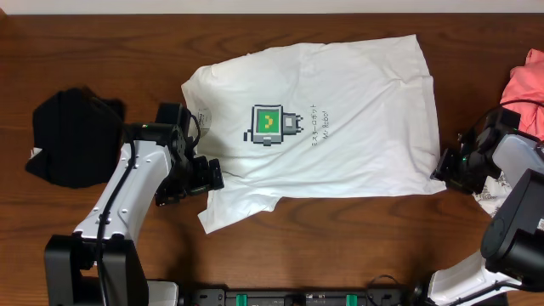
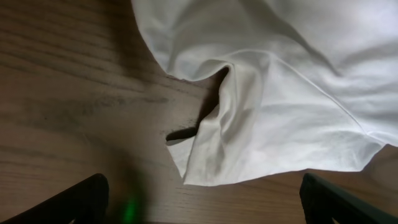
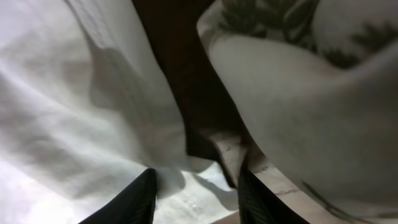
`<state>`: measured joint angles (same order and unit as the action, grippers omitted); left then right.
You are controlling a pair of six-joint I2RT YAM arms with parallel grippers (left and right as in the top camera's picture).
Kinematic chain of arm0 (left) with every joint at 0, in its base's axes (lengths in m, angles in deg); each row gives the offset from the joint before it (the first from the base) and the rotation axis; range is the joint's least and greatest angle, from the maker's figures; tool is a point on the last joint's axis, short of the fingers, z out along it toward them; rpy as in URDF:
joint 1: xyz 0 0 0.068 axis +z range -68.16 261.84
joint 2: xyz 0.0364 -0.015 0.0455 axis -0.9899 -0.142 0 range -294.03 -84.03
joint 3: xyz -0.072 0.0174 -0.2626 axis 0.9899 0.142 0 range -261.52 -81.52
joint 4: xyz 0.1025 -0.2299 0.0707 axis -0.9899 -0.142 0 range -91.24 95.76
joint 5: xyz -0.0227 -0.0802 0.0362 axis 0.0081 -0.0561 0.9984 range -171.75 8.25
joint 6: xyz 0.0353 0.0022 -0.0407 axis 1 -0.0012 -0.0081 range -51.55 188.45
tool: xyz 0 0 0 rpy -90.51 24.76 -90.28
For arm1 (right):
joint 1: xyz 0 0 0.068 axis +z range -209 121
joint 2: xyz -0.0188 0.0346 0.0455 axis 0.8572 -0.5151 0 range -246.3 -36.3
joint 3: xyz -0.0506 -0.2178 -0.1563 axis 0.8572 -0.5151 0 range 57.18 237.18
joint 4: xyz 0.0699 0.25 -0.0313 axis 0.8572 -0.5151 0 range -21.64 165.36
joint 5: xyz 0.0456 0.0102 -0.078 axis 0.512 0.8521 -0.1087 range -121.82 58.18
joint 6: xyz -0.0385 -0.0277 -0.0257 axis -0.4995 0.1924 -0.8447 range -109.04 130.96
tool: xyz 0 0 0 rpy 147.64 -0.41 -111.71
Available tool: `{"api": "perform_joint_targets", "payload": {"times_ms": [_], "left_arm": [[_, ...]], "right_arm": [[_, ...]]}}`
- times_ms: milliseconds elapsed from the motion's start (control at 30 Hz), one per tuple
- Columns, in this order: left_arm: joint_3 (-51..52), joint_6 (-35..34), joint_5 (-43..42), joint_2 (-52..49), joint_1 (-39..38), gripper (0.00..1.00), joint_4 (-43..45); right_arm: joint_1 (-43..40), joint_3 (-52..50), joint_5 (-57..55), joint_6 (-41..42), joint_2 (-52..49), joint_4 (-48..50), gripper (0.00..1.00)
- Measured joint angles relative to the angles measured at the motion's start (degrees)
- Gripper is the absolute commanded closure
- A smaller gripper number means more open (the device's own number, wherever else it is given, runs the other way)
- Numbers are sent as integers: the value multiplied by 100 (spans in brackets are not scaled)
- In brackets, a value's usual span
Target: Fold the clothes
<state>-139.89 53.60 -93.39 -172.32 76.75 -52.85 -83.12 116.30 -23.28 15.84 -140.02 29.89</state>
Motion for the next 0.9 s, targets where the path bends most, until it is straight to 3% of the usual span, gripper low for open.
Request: {"api": "perform_joint_targets", "payload": {"times_ms": [133,300,500,900], "left_arm": [[0,0,-2,0,0,2,7],[0,0,0,0,0,2,24],[0,0,-125,0,0,2,52],[11,0,-214,0,0,1,2]], "right_arm": [[-2,2,2,2,-4,-118,61],[-2,-2,48,4,-28,-382,80],[-2,-4,118,31,-70,-535,90],[-2,-4,195,48,-79,-525,91]]}}
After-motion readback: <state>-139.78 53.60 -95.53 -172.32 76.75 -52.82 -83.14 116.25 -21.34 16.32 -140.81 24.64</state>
